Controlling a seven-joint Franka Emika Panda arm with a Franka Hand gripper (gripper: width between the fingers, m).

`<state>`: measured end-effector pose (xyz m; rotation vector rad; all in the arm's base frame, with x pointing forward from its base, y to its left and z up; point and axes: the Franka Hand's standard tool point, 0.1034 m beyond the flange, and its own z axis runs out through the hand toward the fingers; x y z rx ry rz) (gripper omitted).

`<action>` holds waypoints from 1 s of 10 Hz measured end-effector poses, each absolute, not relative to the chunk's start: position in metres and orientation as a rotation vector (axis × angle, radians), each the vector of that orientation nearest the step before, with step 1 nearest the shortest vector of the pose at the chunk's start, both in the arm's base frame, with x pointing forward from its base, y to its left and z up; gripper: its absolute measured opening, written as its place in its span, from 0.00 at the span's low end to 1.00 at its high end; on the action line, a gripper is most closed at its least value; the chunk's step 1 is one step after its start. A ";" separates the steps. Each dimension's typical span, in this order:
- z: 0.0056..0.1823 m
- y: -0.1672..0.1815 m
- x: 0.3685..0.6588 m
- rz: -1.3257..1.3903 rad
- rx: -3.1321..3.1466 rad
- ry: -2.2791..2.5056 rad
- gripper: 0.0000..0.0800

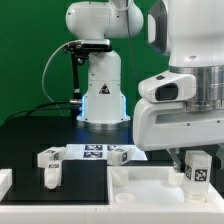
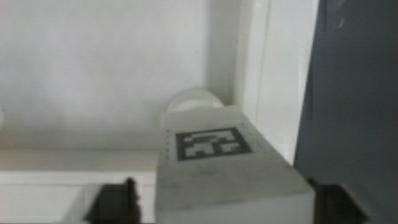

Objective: Assemble one leg

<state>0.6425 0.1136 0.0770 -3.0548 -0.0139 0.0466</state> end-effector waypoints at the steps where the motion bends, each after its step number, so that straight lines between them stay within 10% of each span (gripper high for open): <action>1: 0.077 0.113 0.643 0.051 -3.056 0.098 0.50; 2: 0.077 0.113 0.643 0.056 -3.052 0.199 0.36; 10: 0.075 0.117 0.642 0.047 -2.472 1.761 0.36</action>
Offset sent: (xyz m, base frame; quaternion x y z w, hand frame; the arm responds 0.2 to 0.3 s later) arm 0.0000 0.0000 0.0000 0.0000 0.0000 0.1938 0.9810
